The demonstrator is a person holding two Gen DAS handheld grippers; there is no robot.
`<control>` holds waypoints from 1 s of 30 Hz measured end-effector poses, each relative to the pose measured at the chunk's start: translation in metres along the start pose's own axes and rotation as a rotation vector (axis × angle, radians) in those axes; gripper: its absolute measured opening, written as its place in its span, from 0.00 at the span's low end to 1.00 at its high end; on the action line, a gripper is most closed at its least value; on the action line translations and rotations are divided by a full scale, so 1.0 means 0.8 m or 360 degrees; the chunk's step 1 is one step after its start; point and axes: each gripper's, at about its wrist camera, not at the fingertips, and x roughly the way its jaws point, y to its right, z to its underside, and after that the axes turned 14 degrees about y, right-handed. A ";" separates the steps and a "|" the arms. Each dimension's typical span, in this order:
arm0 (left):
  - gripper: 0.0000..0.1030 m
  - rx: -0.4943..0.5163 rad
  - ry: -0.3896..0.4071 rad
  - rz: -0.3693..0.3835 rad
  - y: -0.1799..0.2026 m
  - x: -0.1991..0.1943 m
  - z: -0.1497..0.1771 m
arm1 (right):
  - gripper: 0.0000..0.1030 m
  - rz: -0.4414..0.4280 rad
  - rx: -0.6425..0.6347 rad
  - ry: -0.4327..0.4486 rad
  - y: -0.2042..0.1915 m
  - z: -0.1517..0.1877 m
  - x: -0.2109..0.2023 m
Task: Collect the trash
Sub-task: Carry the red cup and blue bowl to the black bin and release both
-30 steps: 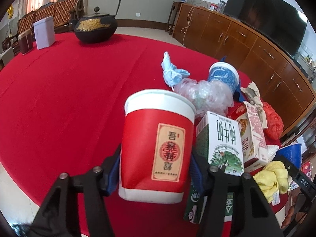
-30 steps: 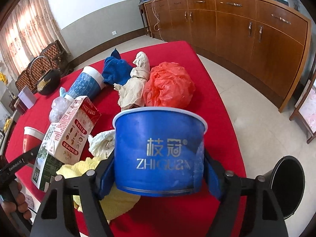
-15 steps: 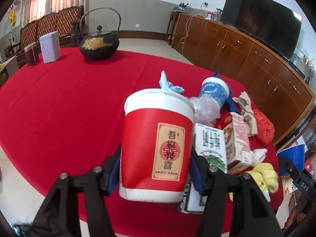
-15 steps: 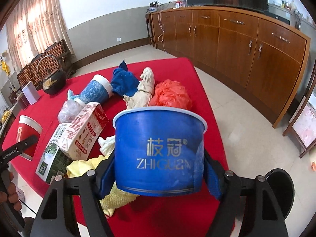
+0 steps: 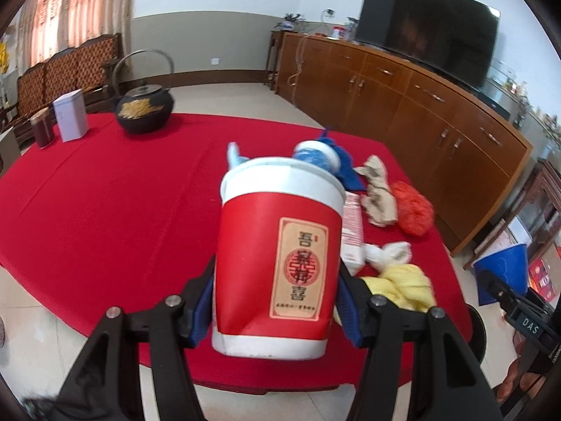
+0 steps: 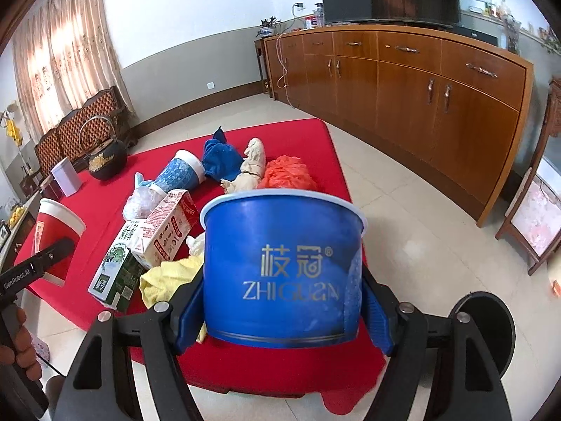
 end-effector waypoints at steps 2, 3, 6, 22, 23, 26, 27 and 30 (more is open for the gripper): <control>0.59 0.0022 -0.0003 0.0044 0.016 -0.003 0.002 | 0.75 0.0003 0.0047 -0.0007 0.014 0.002 -0.010; 0.58 0.0031 -0.0003 0.0065 0.025 -0.005 0.003 | 0.75 0.0009 0.0064 -0.0009 0.020 0.003 -0.013; 0.58 0.0058 -0.0015 0.0146 0.054 -0.008 0.008 | 0.75 0.0047 0.0114 0.0004 0.044 0.006 -0.030; 0.58 0.0286 -0.0209 0.0762 0.303 0.011 0.060 | 0.75 0.0491 0.0436 0.0049 0.250 0.046 -0.123; 0.58 0.0308 -0.0232 0.0806 0.325 0.013 0.071 | 0.75 0.0550 0.0484 0.0040 0.276 0.056 -0.130; 0.58 0.0354 -0.0330 0.0918 0.381 0.023 0.101 | 0.75 0.0662 0.0571 0.0000 0.330 0.082 -0.143; 0.58 0.0367 -0.0361 0.0943 0.397 0.029 0.110 | 0.75 0.0710 0.0595 -0.0017 0.352 0.093 -0.147; 0.58 0.0401 -0.0453 0.0995 0.444 0.046 0.142 | 0.75 0.0784 0.0653 -0.0089 0.407 0.120 -0.146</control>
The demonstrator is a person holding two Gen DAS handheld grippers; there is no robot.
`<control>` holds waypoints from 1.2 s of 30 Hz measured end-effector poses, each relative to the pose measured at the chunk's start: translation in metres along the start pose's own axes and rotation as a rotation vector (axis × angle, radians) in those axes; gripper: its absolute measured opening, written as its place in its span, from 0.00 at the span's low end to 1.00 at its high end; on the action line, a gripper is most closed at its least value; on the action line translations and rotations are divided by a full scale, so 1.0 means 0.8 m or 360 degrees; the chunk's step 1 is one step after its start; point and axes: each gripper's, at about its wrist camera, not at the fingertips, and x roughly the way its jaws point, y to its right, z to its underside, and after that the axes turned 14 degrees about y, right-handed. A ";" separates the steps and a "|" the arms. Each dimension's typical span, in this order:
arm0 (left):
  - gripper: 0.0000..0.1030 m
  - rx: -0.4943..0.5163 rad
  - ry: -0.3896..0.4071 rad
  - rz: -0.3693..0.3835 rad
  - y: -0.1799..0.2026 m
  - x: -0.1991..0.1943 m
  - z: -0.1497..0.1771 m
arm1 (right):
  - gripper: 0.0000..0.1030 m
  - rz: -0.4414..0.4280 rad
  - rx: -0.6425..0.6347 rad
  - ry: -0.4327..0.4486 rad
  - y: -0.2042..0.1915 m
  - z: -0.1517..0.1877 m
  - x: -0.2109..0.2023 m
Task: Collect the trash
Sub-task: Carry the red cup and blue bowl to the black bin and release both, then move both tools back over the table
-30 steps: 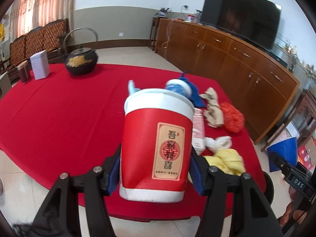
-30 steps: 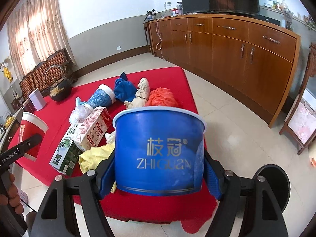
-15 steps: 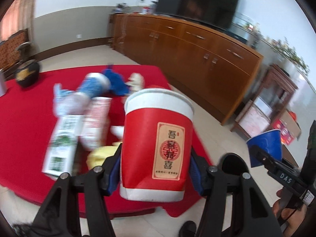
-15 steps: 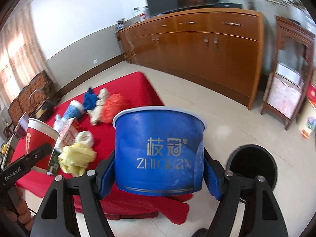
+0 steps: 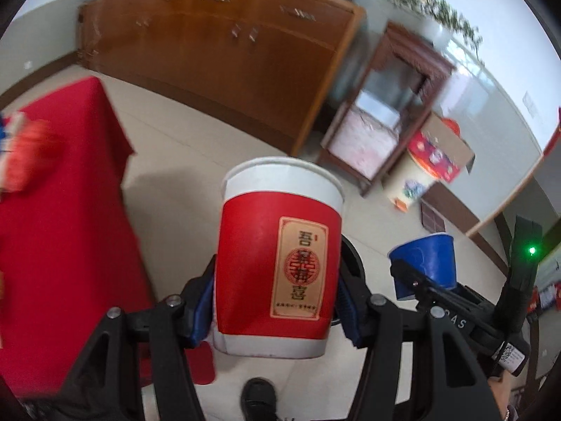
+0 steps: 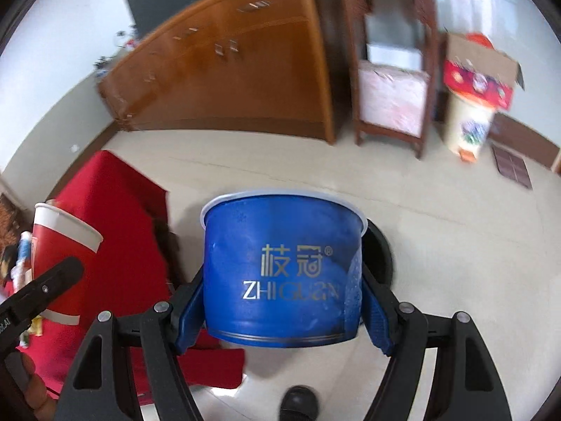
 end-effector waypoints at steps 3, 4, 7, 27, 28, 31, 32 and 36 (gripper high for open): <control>0.58 0.0019 -0.0094 0.0028 0.021 0.053 0.013 | 0.75 0.0038 0.0032 -0.0098 0.046 0.002 0.041; 0.58 0.0026 -0.0130 0.0030 0.027 0.072 0.018 | 0.75 0.0043 0.0051 -0.0138 0.061 0.001 0.059; 0.58 0.0044 -0.0237 0.0025 0.044 0.126 0.037 | 0.75 0.0054 0.0084 -0.0216 0.085 0.001 0.103; 0.79 -0.0030 -0.0496 -0.0029 0.054 0.225 0.061 | 0.84 0.0278 0.0157 -0.0410 0.129 0.008 0.202; 0.79 -0.0027 -0.0455 -0.0040 0.054 0.212 0.054 | 0.84 0.0302 0.0163 -0.0380 0.130 0.004 0.194; 0.79 0.0037 -0.0337 -0.0097 0.056 0.180 0.034 | 0.84 0.0345 0.0154 -0.0273 0.129 -0.010 0.173; 0.79 0.0048 -0.0303 -0.0111 0.052 0.168 0.029 | 0.84 0.0365 0.0159 -0.0232 0.127 -0.015 0.163; 0.79 0.0058 -0.0175 -0.0203 0.039 0.104 0.000 | 0.84 0.0333 0.0182 -0.0134 0.111 -0.029 0.135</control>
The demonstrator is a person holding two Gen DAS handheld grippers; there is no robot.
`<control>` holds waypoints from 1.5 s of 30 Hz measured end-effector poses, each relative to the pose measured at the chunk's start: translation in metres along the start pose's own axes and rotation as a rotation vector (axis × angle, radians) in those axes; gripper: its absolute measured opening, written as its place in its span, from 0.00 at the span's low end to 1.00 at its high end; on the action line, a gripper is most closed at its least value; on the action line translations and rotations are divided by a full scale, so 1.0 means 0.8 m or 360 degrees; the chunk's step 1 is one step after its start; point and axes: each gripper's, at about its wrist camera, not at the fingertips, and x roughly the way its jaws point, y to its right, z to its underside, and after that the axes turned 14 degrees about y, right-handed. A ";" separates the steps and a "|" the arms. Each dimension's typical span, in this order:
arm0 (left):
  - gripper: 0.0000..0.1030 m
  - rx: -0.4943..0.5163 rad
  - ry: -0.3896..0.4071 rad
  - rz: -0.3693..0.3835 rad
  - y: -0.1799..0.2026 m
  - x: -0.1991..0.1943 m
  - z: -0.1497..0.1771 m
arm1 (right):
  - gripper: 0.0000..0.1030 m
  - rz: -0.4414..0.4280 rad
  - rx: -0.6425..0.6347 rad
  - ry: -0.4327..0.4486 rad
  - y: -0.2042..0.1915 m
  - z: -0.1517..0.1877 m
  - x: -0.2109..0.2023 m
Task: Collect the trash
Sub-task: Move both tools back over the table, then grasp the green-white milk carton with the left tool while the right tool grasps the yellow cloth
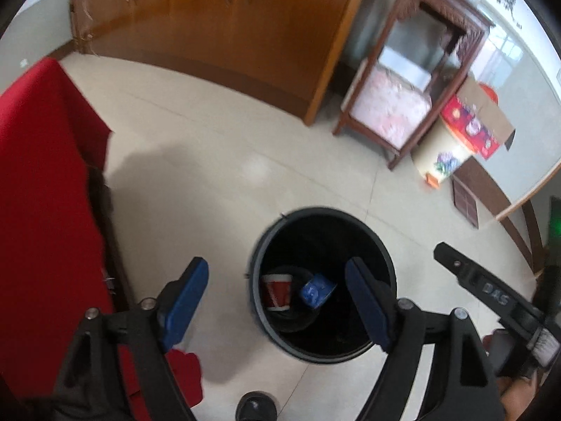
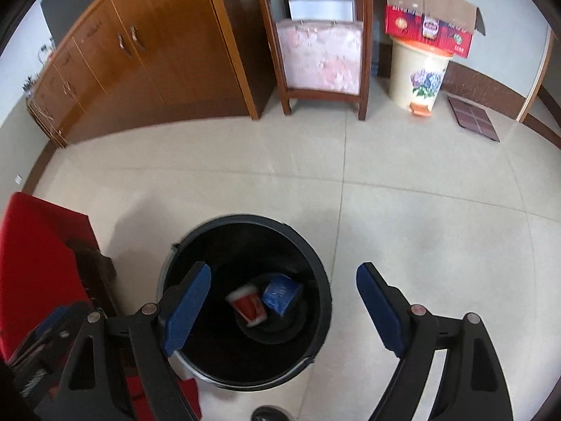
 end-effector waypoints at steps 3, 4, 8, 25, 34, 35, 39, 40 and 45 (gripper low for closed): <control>0.80 -0.0001 0.0089 -0.0054 -0.019 -0.049 -0.011 | 0.84 -0.0054 -0.0055 0.0048 -0.023 0.003 -0.024; 0.80 0.0001 0.0117 -0.0083 -0.026 -0.066 -0.013 | 0.84 -0.0076 -0.0069 0.0057 -0.030 0.006 -0.033; 0.80 -0.0031 0.0245 -0.0171 -0.064 -0.143 -0.013 | 0.84 -0.0249 -0.0104 0.0075 -0.069 0.025 -0.076; 0.80 -0.0384 0.0524 -0.0782 -0.291 -0.340 0.068 | 0.84 -0.1024 -0.0627 0.0224 -0.330 0.139 -0.279; 0.80 -0.0497 0.0552 -0.0944 -0.374 -0.372 0.103 | 0.87 -0.1245 -0.0807 0.0194 -0.436 0.200 -0.328; 0.80 -0.0499 0.0551 -0.0945 -0.378 -0.373 0.105 | 0.87 -0.1254 -0.0826 0.0191 -0.443 0.206 -0.330; 0.80 -0.0507 0.0522 -0.0950 -0.394 -0.367 0.111 | 0.89 -0.1291 -0.0896 0.0168 -0.469 0.223 -0.325; 0.80 -0.0509 0.0520 -0.0952 -0.396 -0.365 0.111 | 0.89 -0.1296 -0.0908 0.0162 -0.476 0.226 -0.323; 0.80 -0.0515 0.0497 -0.0948 -0.411 -0.349 0.108 | 0.89 -0.1305 -0.0942 0.0120 -0.513 0.238 -0.299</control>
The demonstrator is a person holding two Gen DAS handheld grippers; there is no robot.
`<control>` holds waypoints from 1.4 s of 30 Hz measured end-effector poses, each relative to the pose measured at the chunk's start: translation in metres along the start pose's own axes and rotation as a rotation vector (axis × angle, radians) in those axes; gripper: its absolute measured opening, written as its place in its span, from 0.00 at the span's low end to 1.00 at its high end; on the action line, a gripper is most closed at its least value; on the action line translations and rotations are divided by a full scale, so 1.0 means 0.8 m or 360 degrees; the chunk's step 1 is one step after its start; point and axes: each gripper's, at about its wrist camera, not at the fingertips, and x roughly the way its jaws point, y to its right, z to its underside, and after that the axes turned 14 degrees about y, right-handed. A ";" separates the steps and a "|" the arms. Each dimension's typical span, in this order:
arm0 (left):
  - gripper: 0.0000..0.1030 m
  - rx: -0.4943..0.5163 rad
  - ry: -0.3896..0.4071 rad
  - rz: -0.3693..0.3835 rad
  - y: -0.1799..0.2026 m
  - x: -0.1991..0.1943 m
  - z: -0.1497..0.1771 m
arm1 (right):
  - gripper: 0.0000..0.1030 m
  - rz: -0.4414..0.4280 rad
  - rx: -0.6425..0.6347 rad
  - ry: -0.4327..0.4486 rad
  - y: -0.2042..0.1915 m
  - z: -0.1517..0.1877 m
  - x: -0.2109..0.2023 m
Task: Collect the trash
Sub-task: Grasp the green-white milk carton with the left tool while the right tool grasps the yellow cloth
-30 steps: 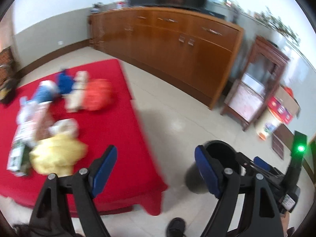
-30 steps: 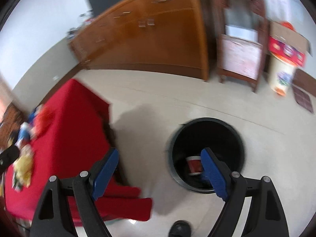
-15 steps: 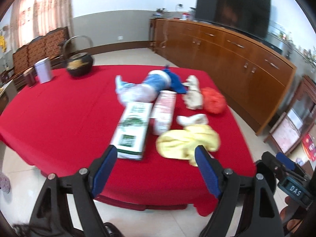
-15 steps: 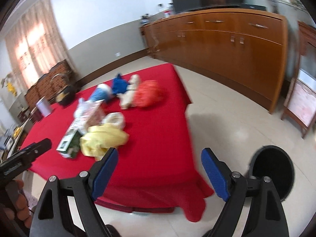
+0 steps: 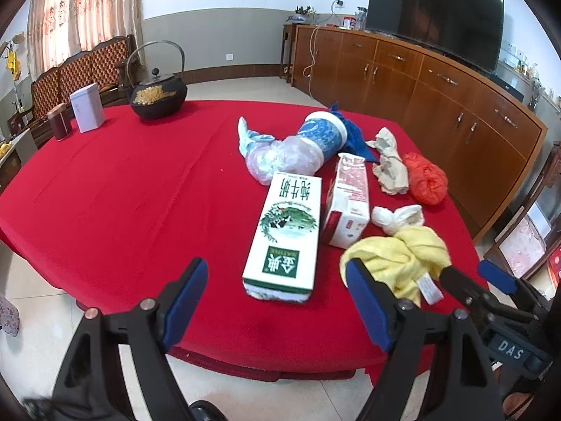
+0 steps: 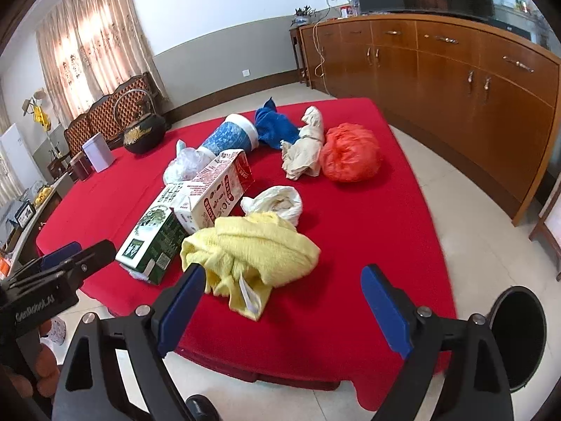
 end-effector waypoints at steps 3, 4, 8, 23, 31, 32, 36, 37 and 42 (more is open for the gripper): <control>0.80 0.0008 -0.0020 0.0001 0.000 0.015 0.001 | 0.89 -0.0001 0.0008 -0.0023 -0.002 -0.002 0.024; 0.80 0.0010 -0.0028 0.0002 0.000 0.020 0.002 | 0.89 -0.0006 0.0014 -0.0032 -0.002 -0.003 0.029; 0.80 0.0012 -0.0052 -0.0002 -0.002 0.033 0.003 | 0.89 -0.0027 0.0023 -0.0055 -0.005 -0.001 0.048; 0.80 0.0029 -0.0120 0.0011 0.009 0.064 0.014 | 0.48 -0.0041 0.0097 0.0058 0.030 -0.004 0.028; 0.79 -0.0034 -0.0132 0.0032 0.005 0.083 0.021 | 0.78 -0.0022 0.0117 0.0039 0.038 -0.002 0.038; 0.77 -0.0039 -0.0134 0.0038 0.004 0.085 0.022 | 0.78 -0.0035 0.0125 0.0023 0.037 -0.001 0.043; 0.58 -0.0039 -0.0121 0.0067 0.002 0.088 0.022 | 0.77 -0.0096 0.0169 0.0006 0.034 0.000 0.055; 0.56 -0.0047 -0.0120 0.0079 0.002 0.087 0.022 | 0.74 -0.0112 0.0180 0.0000 0.033 0.000 0.057; 0.54 -0.0078 -0.0095 0.0087 -0.002 0.083 0.024 | 0.38 -0.0213 0.0131 0.0018 0.019 0.001 0.053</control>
